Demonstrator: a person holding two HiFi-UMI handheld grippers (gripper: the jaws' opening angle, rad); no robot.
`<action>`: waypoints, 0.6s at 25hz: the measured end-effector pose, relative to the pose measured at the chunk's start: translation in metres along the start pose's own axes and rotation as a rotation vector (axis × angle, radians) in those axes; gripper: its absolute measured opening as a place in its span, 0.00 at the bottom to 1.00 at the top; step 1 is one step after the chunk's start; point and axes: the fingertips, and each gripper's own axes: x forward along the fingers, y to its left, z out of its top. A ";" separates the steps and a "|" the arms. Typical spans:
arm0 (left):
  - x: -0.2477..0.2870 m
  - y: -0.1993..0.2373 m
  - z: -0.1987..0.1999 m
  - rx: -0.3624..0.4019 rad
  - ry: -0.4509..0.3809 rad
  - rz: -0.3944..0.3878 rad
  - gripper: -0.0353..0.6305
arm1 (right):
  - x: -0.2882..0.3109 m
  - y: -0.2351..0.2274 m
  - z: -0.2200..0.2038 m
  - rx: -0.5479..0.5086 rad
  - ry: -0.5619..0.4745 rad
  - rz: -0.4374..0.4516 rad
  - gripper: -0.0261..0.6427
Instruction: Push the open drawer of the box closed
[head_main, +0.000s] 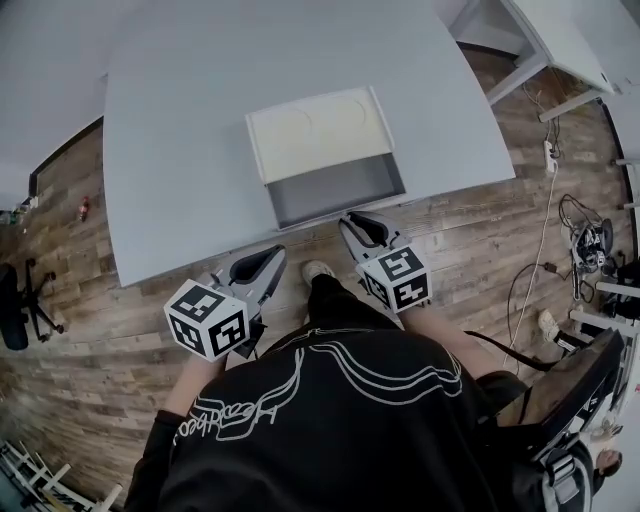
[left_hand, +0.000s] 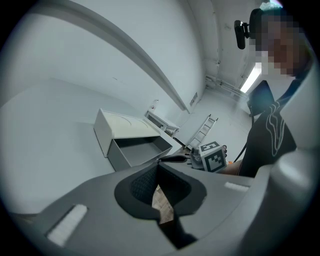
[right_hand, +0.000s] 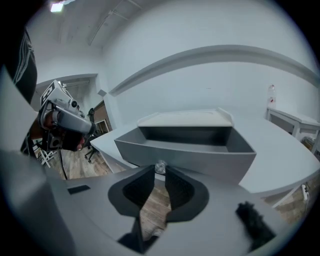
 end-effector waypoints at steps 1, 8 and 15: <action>0.001 0.001 0.001 -0.005 0.000 -0.001 0.06 | 0.004 -0.002 0.002 -0.001 0.006 0.002 0.15; 0.003 0.013 0.010 -0.013 0.001 0.003 0.06 | 0.031 -0.018 0.025 -0.030 0.049 -0.017 0.15; 0.005 0.022 0.016 -0.007 0.002 0.009 0.06 | 0.051 -0.033 0.042 -0.030 0.071 -0.019 0.15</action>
